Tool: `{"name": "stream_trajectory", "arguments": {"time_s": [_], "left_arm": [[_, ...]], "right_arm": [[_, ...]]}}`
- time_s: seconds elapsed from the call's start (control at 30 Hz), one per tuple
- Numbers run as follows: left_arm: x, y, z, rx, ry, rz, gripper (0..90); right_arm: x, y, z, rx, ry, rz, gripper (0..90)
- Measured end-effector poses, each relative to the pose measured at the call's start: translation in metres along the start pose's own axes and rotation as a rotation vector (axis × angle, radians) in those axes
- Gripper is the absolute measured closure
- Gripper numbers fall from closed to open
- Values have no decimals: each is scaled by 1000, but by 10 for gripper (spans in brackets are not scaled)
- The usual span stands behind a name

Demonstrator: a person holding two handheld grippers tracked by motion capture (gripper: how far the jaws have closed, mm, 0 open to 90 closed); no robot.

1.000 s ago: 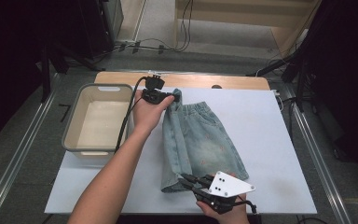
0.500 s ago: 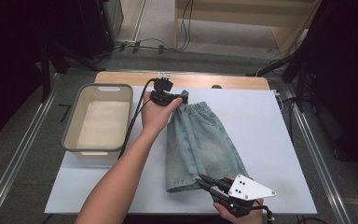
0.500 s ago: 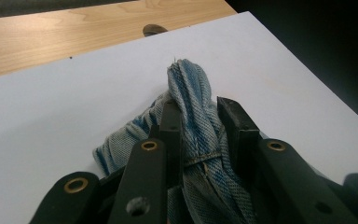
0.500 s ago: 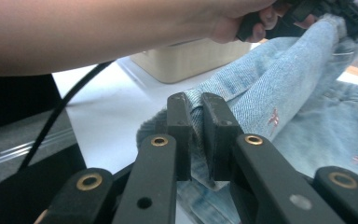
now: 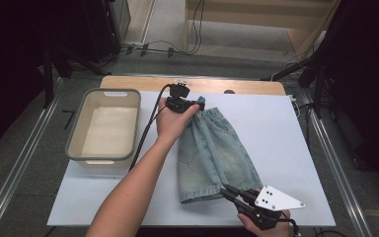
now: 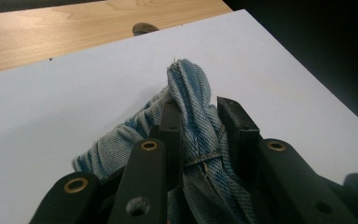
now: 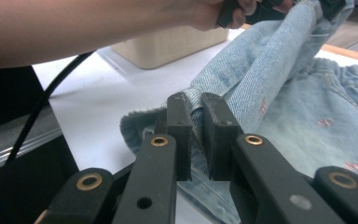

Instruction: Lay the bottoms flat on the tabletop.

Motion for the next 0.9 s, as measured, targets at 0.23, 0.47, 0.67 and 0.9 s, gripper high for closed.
{"name": "stream_trajectory", "arguments": {"time_s": [0.23,0.47,0.67,0.9], "left_arm": [[-3,-7,9,9,-5,6,708],[-6,-14,20,18,6,20,707],[-8,-17,30,16,14,21,707],[-7,-21,46,2,33,39,705]], "right_arm": [[6,-12,-10,42,6,7,807],[14,-24,-19,64,21,34,807],[21,-38,-26,92,32,51,807],[33,-58,-35,153,65,49,807]]}}
Point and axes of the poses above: each handheld gripper's, and its own axes: z roughly forward along the jaws, x roughly out of its underside, y roughly to its left, the point moved 8 cm from there along z, roughly forward along the jaws, and after that the axes turned 9 degrees about z, right-handed, at the moved point
